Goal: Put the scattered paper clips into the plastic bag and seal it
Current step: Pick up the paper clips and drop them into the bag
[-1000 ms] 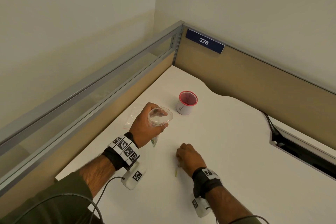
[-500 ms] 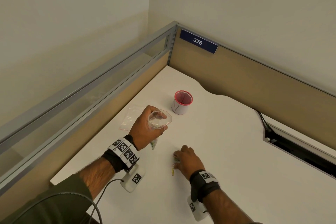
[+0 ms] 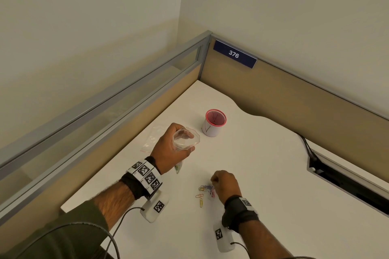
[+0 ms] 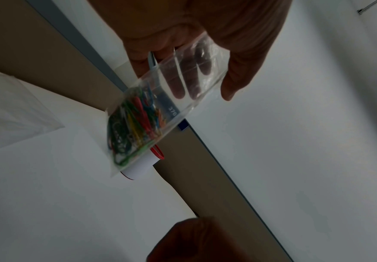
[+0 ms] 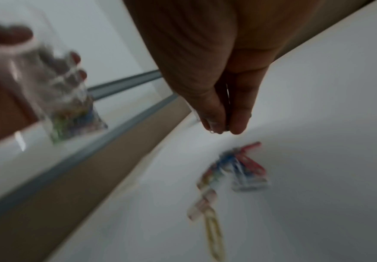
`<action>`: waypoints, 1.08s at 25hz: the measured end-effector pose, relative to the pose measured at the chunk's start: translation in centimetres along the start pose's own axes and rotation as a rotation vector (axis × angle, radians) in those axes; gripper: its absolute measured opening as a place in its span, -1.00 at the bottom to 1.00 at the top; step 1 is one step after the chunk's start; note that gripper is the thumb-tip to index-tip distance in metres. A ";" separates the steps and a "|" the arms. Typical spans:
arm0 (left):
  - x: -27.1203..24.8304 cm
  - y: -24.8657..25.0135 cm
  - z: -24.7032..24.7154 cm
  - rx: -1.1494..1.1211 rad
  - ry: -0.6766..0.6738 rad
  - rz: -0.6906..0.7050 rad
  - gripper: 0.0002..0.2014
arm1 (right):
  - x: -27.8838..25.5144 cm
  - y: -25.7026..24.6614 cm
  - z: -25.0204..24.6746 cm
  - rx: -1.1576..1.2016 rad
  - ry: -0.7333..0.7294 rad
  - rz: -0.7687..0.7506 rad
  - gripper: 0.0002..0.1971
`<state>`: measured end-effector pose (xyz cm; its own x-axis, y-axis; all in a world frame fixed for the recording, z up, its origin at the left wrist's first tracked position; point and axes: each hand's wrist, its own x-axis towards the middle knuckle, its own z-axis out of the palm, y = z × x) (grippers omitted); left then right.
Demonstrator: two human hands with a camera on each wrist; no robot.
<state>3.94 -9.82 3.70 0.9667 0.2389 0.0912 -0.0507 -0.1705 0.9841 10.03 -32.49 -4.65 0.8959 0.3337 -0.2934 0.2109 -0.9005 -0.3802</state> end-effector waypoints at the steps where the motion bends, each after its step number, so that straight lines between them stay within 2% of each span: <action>1: 0.0 0.0 0.1 0.002 0.002 0.005 -0.55 | -0.2 -0.2 -1.0 0.101 0.037 0.022 -0.88; 4: 0.2 -0.2 0.3 0.011 -0.002 0.006 -0.55 | -1.5 -2.5 -5.3 0.418 0.182 -0.002 -0.81; 6: 0.2 -0.5 0.6 0.021 -0.011 0.005 -0.58 | -2.6 -5.4 -8.8 0.570 0.277 -0.080 -0.86; 9: 0.3 -0.8 1.1 0.060 -0.026 0.017 -0.58 | -3.8 -9.9 -13.1 0.732 0.306 -0.220 -0.90; 11: 0.4 -0.6 1.5 0.074 -0.032 0.031 -0.57 | -4.1 -12.1 -14.2 0.733 0.292 -0.298 -0.88; 15: 0.6 -0.6 2.0 0.098 -0.026 0.032 -0.54 | -3.8 -14.0 -13.4 0.529 0.241 -0.366 -0.91; 18: 0.7 -0.9 2.0 0.073 -0.020 0.034 -0.54 | -3.6 -14.2 -12.9 0.505 0.216 -0.352 -0.89; 22: 0.6 -0.7 1.8 0.060 -0.031 0.044 -0.54 | -3.5 -12.8 -13.6 0.586 0.321 -0.326 -0.87; 24: 0.5 -0.8 1.5 0.038 -0.027 0.046 -0.57 | -2.9 -10.7 -13.5 0.621 0.346 -0.297 -0.87; 27: 0.3 -0.9 1.0 0.017 -0.026 0.037 -0.59 | -1.1 -5.8 -10.3 0.529 0.292 -0.136 -0.84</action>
<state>4.56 -10.50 2.66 0.9705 0.2072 0.1233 -0.0826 -0.1946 0.9774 11.84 -30.50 6.95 0.9603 0.2786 0.0117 0.1752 -0.5700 -0.8027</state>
